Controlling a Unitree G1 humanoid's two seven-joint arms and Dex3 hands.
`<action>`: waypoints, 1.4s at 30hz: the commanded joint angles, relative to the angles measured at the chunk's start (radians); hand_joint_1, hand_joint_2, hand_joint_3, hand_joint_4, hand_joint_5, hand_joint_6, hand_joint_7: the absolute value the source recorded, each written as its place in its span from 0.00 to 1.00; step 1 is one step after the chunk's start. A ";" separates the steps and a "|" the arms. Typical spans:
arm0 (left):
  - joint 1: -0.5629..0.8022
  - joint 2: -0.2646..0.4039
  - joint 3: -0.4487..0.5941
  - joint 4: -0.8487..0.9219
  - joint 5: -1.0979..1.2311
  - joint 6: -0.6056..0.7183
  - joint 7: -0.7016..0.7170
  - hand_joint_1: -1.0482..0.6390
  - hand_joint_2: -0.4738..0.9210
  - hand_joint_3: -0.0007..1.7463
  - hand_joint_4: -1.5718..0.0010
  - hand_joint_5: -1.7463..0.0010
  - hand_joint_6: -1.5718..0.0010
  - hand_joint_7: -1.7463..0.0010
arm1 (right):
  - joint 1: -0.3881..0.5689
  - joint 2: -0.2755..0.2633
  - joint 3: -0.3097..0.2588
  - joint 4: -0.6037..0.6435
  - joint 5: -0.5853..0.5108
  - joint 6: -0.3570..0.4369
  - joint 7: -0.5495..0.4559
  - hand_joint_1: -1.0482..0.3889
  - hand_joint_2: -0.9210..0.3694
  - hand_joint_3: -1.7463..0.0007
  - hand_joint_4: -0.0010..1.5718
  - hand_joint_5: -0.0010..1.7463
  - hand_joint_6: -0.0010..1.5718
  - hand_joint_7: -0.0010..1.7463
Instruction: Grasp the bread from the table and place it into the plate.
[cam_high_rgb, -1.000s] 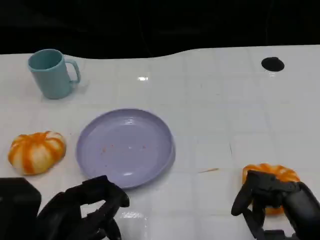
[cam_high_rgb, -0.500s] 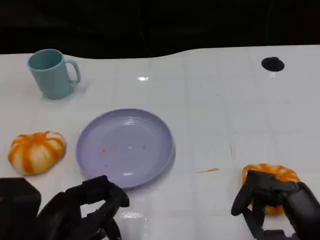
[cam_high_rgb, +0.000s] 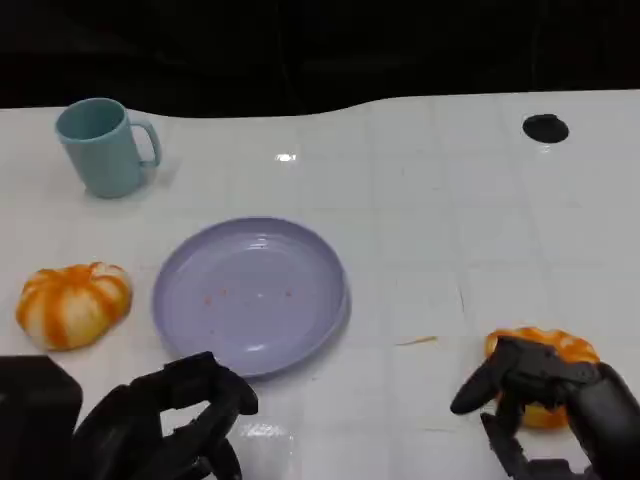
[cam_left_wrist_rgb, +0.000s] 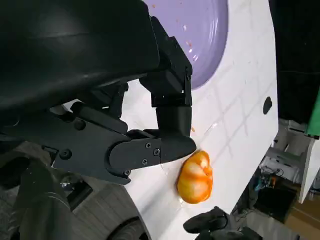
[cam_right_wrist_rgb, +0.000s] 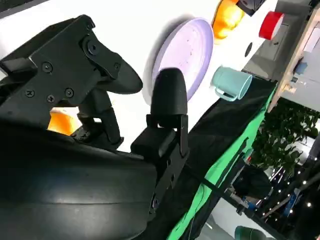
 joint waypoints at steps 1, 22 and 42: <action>-0.002 0.016 0.008 0.004 0.002 -0.011 -0.010 0.36 1.00 0.28 0.56 0.00 0.59 0.20 | -0.011 -0.029 -0.020 -0.038 -0.061 0.014 -0.016 0.61 0.40 0.37 0.24 0.79 0.26 0.57; 0.003 0.017 0.005 -0.013 -0.002 -0.006 -0.011 0.35 1.00 0.28 0.56 0.00 0.59 0.19 | -0.032 -0.219 -0.056 -0.237 -0.515 0.161 0.063 0.39 0.06 0.99 0.00 0.41 0.21 0.13; -0.015 0.010 -0.012 -0.015 0.012 0.007 0.008 0.36 1.00 0.29 0.55 0.00 0.60 0.19 | -0.111 -0.262 -0.008 -0.199 -0.794 0.266 0.197 0.36 0.08 1.00 0.02 0.30 0.22 0.04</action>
